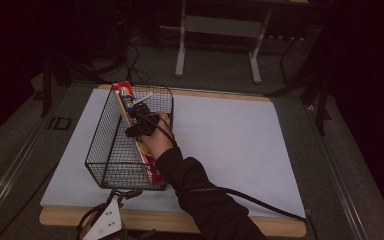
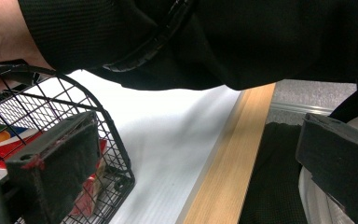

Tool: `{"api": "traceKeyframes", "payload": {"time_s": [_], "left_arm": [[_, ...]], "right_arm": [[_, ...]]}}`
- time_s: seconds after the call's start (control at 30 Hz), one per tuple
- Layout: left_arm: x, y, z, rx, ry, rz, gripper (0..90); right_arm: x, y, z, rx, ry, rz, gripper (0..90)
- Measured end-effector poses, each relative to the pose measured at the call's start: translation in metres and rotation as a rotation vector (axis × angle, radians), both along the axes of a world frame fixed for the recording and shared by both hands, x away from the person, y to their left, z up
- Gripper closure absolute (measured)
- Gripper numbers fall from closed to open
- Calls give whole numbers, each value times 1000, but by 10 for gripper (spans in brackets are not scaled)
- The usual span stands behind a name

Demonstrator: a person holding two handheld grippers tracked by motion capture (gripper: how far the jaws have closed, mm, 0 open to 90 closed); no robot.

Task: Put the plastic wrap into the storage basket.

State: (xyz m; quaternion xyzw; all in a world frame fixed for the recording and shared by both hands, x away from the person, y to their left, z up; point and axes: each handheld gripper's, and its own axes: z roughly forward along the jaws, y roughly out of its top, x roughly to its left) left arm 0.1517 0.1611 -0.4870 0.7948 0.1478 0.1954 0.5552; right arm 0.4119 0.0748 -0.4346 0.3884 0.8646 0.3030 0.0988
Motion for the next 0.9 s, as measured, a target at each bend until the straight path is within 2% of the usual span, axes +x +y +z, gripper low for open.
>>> {"api": "traceKeyframes", "payload": {"time_s": [0.5,0.63,0.77,0.9], "left_arm": [[0,-1,0,-1,5,-4,2],[0,-1,0,1,5,-6,1],[0,-1,-1,3,5,-7,2],[0,-2,-1,2,6,-6,2]], "right_arm": [[1,-3,0,11,2,16,338],[1,-6,1,37,15,22,289],[-2,-10,5,64,26,62,197],[-6,-17,10,81,9,91,171]]}}
